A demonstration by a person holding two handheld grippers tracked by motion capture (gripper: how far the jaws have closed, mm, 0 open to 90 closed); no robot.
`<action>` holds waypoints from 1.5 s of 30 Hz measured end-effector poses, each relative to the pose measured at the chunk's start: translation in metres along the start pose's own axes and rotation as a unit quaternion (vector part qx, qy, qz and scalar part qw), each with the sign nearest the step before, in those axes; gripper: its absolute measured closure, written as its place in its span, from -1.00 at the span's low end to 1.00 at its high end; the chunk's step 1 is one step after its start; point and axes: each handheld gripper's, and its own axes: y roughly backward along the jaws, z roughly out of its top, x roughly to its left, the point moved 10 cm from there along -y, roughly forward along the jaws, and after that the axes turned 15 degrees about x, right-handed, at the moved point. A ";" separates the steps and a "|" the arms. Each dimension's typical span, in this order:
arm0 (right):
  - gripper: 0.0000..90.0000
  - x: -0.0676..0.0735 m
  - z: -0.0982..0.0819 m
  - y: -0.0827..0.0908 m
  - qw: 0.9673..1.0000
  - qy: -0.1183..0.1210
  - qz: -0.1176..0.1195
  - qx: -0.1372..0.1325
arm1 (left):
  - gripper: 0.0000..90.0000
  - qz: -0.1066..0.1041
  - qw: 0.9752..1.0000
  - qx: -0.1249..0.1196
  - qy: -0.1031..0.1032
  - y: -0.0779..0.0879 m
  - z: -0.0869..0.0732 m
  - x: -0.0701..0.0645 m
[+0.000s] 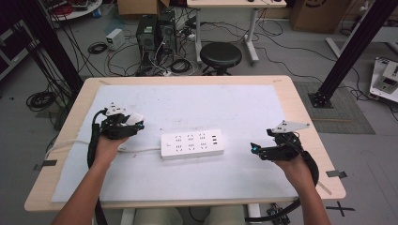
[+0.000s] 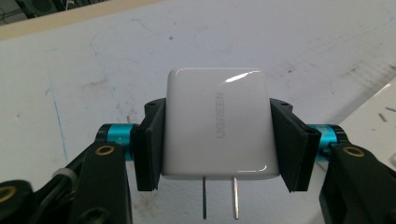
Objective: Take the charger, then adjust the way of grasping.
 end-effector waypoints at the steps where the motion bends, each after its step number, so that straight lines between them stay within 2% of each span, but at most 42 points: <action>1: -0.63 0.001 0.000 0.001 1.000 -0.001 0.000 0.001 | -0.05 0.001 1.000 -0.004 -0.001 0.004 0.000 -0.002; 3: -0.63 0.002 0.000 0.003 1.000 0.003 0.002 -0.002 | -0.05 -0.003 1.000 -0.012 0.002 0.011 0.001 -0.007; 10: -0.63 0.007 0.001 0.005 1.000 0.007 0.005 -0.001 | -0.05 -0.013 0.999 -0.034 -0.021 0.038 0.005 -0.025; 16: -0.63 0.012 0.003 0.005 1.000 0.016 0.004 0.003 | -0.05 -0.029 0.998 -0.046 -0.029 0.051 0.007 -0.035; 24: -0.63 0.020 0.007 0.007 1.000 0.027 0.006 0.004 | -0.05 -0.054 0.995 -0.057 -0.068 0.060 0.008 -0.059; 25: -0.63 0.021 0.007 0.008 1.000 0.029 0.005 0.004 | -0.05 -0.060 0.993 -0.059 -0.082 0.062 0.009 -0.065; 28: -0.63 0.023 0.008 0.008 1.000 0.026 0.005 0.001 | -0.05 -0.069 0.990 -0.057 -0.109 0.067 0.009 -0.074; 32: -0.63 0.028 0.009 0.003 0.999 0.024 0.021 0.006 | -0.05 -0.083 0.986 -0.058 -0.131 0.069 0.007 -0.085; 35: -0.63 0.031 0.013 0.002 0.999 0.024 0.030 0.008 | -0.05 -0.096 0.982 -0.056 -0.153 0.069 0.004 -0.096; 38: -0.63 0.036 0.018 0.002 0.999 0.039 0.029 0.009 | -0.05 -0.109 0.978 -0.054 -0.170 0.066 0.002 -0.106; 40: -0.63 0.039 0.021 0.001 0.998 0.048 0.029 0.016 | -0.05 -0.119 0.974 -0.054 -0.183 0.065 0.001 -0.113; 45: -0.63 0.051 0.028 0.002 0.997 0.057 0.051 0.022 | -0.05 -0.133 0.964 -0.057 -0.223 0.064 -0.001 -0.131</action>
